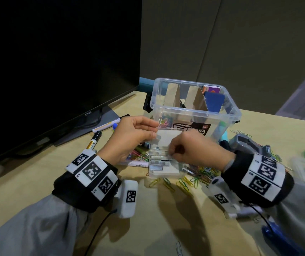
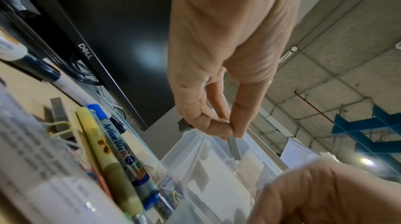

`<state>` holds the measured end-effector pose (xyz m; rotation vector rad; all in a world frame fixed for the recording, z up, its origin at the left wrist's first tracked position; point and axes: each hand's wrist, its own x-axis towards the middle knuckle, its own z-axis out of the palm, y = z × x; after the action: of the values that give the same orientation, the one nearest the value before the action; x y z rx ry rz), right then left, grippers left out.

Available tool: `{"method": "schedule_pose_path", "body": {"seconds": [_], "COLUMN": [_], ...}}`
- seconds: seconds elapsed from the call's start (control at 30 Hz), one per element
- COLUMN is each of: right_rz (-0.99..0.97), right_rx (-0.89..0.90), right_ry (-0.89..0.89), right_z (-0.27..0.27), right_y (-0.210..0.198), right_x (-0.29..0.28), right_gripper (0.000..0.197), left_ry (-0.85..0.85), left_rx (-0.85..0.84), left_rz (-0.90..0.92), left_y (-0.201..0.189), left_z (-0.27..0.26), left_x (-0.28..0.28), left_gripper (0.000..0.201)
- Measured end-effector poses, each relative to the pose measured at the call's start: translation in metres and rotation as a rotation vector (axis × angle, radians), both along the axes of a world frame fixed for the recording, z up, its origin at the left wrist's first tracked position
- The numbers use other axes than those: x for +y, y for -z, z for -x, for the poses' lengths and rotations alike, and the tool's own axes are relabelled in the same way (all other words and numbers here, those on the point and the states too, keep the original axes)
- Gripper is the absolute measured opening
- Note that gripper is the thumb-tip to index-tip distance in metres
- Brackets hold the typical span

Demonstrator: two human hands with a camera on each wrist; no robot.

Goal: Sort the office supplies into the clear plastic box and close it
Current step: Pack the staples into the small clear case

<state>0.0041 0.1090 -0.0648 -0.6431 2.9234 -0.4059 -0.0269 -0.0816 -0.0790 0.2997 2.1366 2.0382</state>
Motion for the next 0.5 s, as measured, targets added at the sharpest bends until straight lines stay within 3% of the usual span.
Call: {"method": "schedule_pose_path", "body": {"seconds": [0.13,0.5], "right_rz": [-0.107,-0.129], "right_rx": [0.013,0.000], "right_ry": [-0.050,-0.040], "right_z": [-0.001,-0.003], "right_y": [0.007,0.012], "right_x": [-0.005,-0.007], "right_gripper": [0.014,0.010], "left_ry": [-0.012,-0.021], "left_rx": [0.005,-0.016], "left_rz": [-0.024,-0.066], "left_y": [0.001,0.006], "left_z": [-0.003,-0.007], "left_x": [-0.003,-0.011], "left_gripper": [0.028,0.026]}}
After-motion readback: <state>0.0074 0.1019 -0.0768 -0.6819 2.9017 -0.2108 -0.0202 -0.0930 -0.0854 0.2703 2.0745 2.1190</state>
